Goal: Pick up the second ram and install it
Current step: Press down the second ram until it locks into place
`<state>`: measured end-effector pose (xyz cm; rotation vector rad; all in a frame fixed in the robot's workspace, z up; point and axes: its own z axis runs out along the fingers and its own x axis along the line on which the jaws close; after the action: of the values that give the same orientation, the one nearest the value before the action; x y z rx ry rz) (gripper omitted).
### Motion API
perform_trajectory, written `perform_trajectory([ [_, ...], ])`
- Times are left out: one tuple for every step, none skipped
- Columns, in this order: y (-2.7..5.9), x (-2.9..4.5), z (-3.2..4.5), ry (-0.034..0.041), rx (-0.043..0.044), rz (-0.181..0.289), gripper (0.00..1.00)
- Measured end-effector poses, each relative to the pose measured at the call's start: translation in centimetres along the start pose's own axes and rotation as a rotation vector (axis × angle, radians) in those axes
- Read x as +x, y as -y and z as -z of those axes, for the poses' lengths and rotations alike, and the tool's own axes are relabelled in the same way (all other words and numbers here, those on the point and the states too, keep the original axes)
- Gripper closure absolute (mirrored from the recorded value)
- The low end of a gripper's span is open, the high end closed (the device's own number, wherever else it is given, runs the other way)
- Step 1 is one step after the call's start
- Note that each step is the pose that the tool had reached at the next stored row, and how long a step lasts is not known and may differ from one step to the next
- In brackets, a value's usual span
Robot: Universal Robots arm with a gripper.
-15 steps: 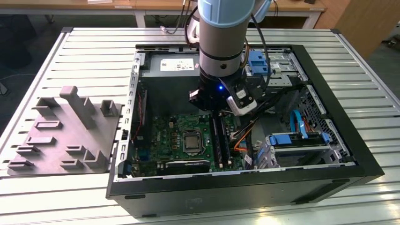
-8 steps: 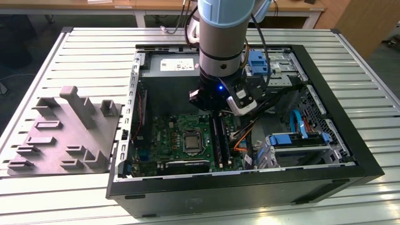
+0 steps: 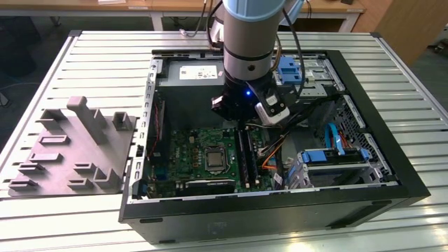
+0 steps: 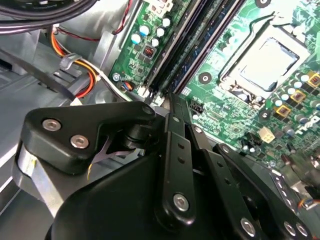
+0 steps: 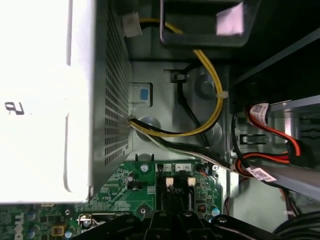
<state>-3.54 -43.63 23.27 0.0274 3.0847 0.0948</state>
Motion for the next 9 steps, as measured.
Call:
perform_trajectory([
  [-0.01, -0.01, 0.11, 0.0000, 0.0001, 0.000, 0.90],
  [-0.01, -0.01, 0.12, 0.0001, -0.0003, 0.000, 0.90],
  [-0.01, -0.01, 0.12, 0.0001, -0.0004, 0.000, 0.90],
  [0.00, -0.01, 0.14, 0.0001, -0.0002, 0.000, 0.90],
  [0.04, -0.01, 0.15, -0.0001, 0.0002, 0.000, 0.90],
  [0.11, -0.01, 0.16, -0.0001, 0.0003, 0.000, 0.90],
  [0.22, -0.02, 0.16, -0.0001, 0.0005, 0.000, 0.90],
  [0.35, -0.02, 0.17, 0.0000, 0.0011, 0.000, 0.90],
  [0.55, -0.02, 0.18, 0.0000, 0.0016, 0.000, 0.90],
])
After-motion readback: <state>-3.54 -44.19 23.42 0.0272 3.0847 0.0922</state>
